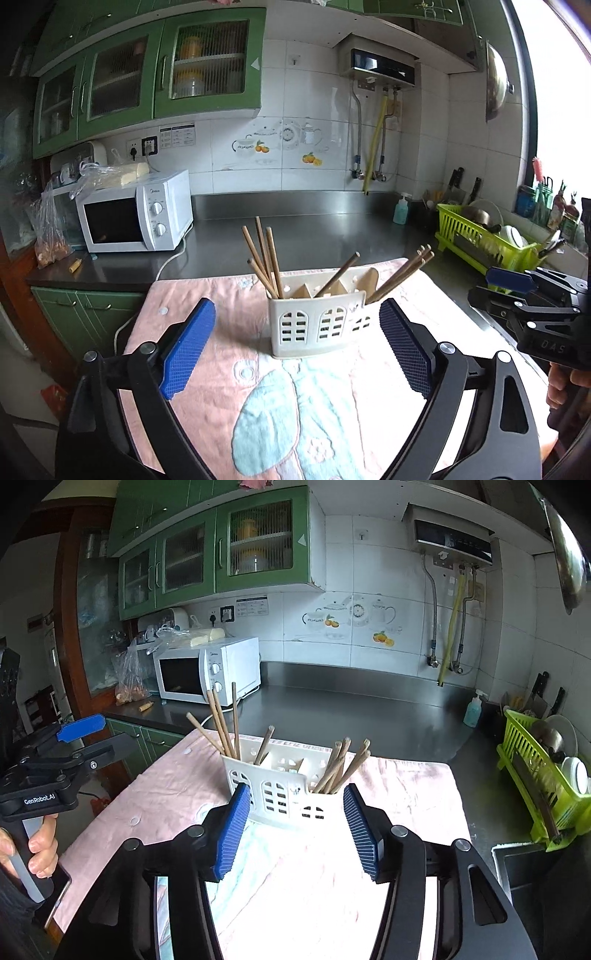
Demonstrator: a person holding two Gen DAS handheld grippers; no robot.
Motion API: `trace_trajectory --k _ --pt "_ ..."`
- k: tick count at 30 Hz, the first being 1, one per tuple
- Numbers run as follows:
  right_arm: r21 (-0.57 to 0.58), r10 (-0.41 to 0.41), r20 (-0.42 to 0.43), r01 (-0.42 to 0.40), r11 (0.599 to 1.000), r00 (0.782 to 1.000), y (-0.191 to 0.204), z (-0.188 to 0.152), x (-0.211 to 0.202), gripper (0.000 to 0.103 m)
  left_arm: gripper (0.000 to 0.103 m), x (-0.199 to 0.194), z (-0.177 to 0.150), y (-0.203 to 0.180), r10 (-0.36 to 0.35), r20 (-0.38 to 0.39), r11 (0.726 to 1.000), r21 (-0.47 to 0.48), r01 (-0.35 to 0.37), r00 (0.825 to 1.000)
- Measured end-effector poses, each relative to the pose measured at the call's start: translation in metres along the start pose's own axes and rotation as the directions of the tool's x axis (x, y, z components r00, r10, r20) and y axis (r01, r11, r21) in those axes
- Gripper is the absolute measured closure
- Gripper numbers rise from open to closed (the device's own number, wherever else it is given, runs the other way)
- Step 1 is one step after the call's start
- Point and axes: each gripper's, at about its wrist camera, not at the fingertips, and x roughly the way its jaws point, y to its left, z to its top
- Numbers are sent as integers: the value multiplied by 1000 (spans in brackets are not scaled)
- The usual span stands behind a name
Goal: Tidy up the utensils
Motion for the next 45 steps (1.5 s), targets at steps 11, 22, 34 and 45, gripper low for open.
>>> trace_trajectory --k 11,22,34,45 --pt "32 -16 21 15 999 1000 26 -69 -31 25 5 -40 -59 -4 -3 -25 1000 -18 2 1000" --pt "74 -41 25 39 997 999 29 -102 -49 14 5 -50 -99 4 63 -69 998 -19 -65 996" --pt "61 -64 1 64 996 998 40 -123 -48 12 5 -54 -126 19 103 -114 993 -52 -109 988" --pt "73 -54 -26 56 996 998 42 -133 -41 11 5 -52 -139 21 134 -147 989 -37 -141 980"
